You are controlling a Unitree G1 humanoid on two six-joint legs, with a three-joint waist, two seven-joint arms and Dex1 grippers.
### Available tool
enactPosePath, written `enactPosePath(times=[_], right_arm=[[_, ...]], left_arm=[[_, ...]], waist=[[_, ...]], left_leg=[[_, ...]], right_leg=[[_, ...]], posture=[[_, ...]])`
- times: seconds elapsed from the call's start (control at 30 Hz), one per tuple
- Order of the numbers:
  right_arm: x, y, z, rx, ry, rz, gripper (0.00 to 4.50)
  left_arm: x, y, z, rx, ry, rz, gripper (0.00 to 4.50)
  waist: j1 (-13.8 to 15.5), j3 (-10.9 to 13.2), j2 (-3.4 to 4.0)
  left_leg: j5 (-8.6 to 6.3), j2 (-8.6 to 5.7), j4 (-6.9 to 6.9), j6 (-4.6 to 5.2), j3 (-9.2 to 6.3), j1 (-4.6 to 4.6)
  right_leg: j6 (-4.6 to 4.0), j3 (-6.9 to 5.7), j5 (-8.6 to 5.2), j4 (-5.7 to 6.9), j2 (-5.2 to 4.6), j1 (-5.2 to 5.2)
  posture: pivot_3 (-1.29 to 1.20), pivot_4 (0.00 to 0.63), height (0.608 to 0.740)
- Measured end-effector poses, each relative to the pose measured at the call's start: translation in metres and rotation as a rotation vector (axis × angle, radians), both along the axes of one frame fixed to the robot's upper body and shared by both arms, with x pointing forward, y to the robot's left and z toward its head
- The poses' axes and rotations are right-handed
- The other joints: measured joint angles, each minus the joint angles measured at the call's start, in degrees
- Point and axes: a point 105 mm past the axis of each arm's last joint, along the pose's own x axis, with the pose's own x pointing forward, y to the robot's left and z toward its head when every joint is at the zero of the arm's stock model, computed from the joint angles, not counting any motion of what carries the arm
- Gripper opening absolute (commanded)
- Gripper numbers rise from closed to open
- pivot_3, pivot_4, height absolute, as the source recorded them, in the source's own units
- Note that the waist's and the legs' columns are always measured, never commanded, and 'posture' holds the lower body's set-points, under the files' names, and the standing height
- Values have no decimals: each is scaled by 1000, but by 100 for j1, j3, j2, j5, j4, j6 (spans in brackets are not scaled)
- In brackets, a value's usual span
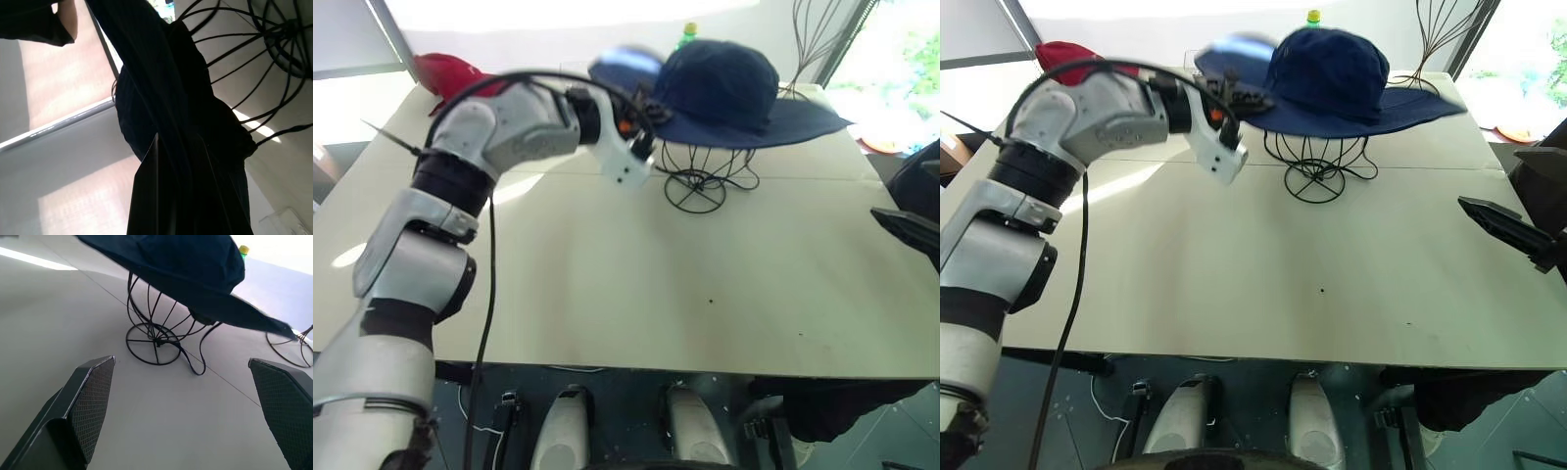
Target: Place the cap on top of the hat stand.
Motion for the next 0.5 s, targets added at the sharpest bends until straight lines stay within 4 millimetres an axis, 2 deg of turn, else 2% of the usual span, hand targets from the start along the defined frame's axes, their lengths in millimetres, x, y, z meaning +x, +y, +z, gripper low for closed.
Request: enactPosePath(times=[0.03,0.07,0.13,0.3,0.5], right_arm=[[-1,0,-1,1,1,-3,4500],[-1,-2,-1,3,5,-12,4500],[-2,-3,-2,5,10,-22,4500],[-2,-3,-4,14,21,-24,4500],[-5,-8,-10,30,45,-41,4500]], left_arm=[[0,1,-7,4,11,0,27],[0,0,-26,15,34,-9,27],[-2,-5,-40,30,15,-34,27],[3,-11,-58,111,-139,-63,27],[5,-1,-78,210,-193,-95,27]], waist=[[1,0,0],[5,1,-2],[27,3,-6],[106,3,-7],[132,3,-9]], left_leg=[[0,0,0,0,0,0],[0,-1,0,0,0,-2],[0,-1,2,0,0,-3],[0,-2,3,0,0,-1],[-1,-2,1,-1,0,-3]], right_leg=[[0,0,0,0,0,0],[2,0,1,-1,-1,0],[2,-1,1,-1,-1,0],[3,0,1,-1,-2,0],[3,-1,0,-2,-2,-1]], posture=[[0,150,739],[0,150,739],[0,150,739],[0,150,739],[0,150,739]])
